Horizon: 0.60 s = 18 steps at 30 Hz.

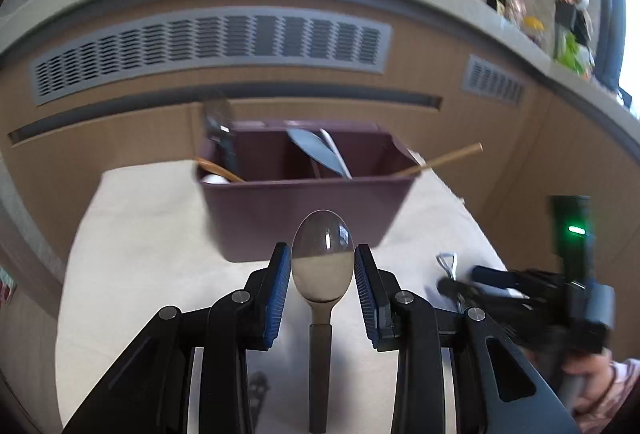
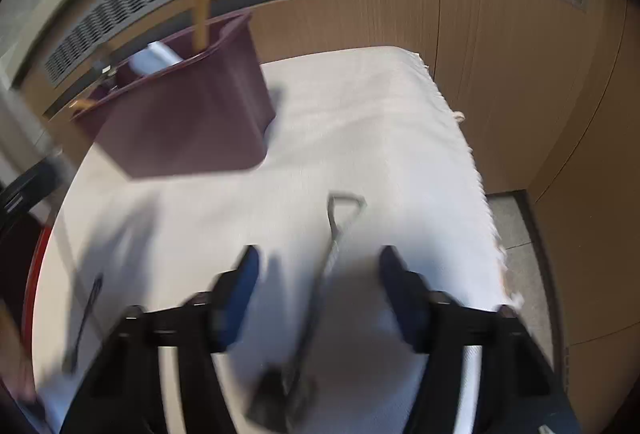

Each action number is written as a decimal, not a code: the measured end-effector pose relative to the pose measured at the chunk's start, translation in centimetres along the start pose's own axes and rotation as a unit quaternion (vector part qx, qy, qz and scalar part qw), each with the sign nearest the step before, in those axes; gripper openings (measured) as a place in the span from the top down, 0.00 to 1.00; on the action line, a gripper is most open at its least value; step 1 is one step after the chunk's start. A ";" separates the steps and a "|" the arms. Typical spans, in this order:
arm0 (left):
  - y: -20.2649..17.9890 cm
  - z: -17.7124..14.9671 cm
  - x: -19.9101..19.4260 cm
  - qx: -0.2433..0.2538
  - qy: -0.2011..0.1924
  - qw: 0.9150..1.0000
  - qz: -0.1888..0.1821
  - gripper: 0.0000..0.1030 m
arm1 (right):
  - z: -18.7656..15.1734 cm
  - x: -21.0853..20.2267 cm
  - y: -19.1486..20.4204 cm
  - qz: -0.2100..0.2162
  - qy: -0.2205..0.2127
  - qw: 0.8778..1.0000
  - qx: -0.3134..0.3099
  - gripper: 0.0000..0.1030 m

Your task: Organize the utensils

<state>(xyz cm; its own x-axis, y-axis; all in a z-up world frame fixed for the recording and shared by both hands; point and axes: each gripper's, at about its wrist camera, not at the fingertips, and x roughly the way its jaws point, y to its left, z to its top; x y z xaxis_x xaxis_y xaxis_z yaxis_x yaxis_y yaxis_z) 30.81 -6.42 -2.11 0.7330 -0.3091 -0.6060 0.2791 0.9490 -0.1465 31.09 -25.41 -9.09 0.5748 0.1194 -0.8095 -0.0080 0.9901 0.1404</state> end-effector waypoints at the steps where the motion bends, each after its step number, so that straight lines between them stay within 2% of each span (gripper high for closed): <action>1: 0.7 0.0 -0.9 -0.002 -0.003 1.000 0.001 0.67 | 0.6 0.8 0.2 -0.019 0.000 1.000 0.001 0.63; 6: 3.1 -0.7 -1.6 -0.030 -0.001 0.999 -0.016 0.67 | 1.7 3.1 1.9 -0.089 -0.005 0.996 -0.021 0.66; 8: 3.3 -1.3 -2.1 -0.041 -0.003 0.999 -0.022 0.67 | 1.6 3.1 2.7 -0.103 -0.006 0.994 -0.045 0.80; 9: 3.4 -1.7 -2.8 -0.045 -0.005 0.999 -0.024 0.67 | 1.6 2.9 2.6 -0.104 -0.006 0.993 -0.048 0.80; 14: 4.0 -2.2 -4.6 -0.062 -0.015 0.998 -0.028 0.67 | 1.3 -1.4 1.3 -0.042 -0.059 0.997 -0.021 0.80; 18: 3.6 -2.1 -6.1 -0.061 -0.030 0.997 -0.032 0.67 | 0.9 -6.5 1.8 -0.001 -0.110 0.993 -0.033 0.80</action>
<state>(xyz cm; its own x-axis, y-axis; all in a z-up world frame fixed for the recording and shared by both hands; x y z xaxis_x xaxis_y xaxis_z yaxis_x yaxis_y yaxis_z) 26.08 -0.95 -0.60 0.7529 -0.3687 -0.5451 0.2514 0.9266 -0.2795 28.06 -24.45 -3.05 0.7393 0.1065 -0.6649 -0.0572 0.9938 0.0956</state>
